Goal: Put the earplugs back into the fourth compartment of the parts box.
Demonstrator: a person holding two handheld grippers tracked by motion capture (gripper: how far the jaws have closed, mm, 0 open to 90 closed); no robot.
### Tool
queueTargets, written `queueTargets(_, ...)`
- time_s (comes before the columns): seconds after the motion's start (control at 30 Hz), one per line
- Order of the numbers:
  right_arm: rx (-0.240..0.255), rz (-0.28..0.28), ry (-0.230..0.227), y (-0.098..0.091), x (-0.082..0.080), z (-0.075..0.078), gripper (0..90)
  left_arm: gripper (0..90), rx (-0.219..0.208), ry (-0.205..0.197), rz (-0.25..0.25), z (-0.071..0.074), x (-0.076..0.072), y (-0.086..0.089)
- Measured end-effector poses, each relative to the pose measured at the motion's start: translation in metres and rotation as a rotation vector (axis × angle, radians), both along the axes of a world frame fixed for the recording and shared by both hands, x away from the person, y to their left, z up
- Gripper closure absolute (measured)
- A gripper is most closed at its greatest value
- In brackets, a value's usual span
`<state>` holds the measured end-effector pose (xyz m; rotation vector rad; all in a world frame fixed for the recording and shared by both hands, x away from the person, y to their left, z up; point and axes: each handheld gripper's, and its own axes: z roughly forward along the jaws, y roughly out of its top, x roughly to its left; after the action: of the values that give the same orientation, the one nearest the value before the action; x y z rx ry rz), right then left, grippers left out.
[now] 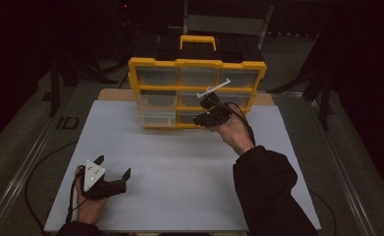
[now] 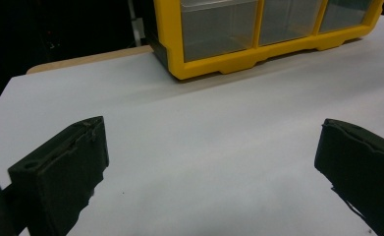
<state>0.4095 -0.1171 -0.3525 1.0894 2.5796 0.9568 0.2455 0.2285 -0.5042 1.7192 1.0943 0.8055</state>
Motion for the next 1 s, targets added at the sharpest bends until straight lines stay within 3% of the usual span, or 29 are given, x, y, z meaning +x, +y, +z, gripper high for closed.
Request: queueTargets(1.0, 0.006, -0.011, -0.029, 0.004, 0.012, 0.022, 80.1, 0.5, -0.002, -0.001, 0.002, 0.0, 0.0, 0.0)
